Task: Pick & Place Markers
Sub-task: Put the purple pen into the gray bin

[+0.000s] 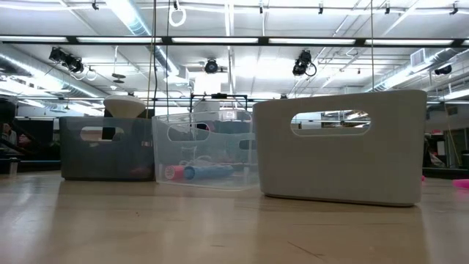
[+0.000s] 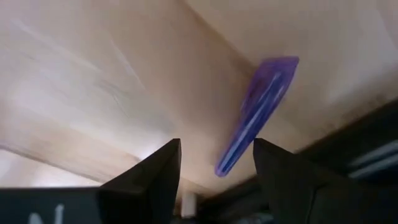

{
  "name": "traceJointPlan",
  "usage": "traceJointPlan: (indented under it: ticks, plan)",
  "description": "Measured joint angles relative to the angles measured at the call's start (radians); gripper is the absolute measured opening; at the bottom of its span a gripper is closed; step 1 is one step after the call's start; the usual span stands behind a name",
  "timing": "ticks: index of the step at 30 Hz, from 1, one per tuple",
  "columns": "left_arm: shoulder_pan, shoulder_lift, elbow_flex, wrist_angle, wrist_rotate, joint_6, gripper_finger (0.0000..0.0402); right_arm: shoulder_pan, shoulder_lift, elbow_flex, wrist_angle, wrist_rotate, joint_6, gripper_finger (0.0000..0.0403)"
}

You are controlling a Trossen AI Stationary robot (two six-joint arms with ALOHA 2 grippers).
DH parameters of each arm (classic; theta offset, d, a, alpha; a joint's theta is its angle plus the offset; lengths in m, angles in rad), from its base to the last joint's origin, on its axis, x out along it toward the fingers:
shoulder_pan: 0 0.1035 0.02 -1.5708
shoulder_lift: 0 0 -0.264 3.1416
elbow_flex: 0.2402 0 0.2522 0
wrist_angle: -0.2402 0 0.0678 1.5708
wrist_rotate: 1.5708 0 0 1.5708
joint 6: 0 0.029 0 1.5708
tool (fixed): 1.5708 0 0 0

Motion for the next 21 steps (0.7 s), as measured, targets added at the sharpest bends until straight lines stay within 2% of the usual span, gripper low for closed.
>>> traceJointPlan:
  ticks: [7,21]
  plan:
    - [0.001,0.009,-0.001,0.116,-0.024,-0.025,0.0199,0.0,0.0,0.0,-0.004,-0.001,0.029,0.0126]
    - [0.004,0.03,0.0,0.03,-0.072,-0.035,0.0199,0.0,0.0,0.0,-0.003,-0.002,0.023,0.0126]
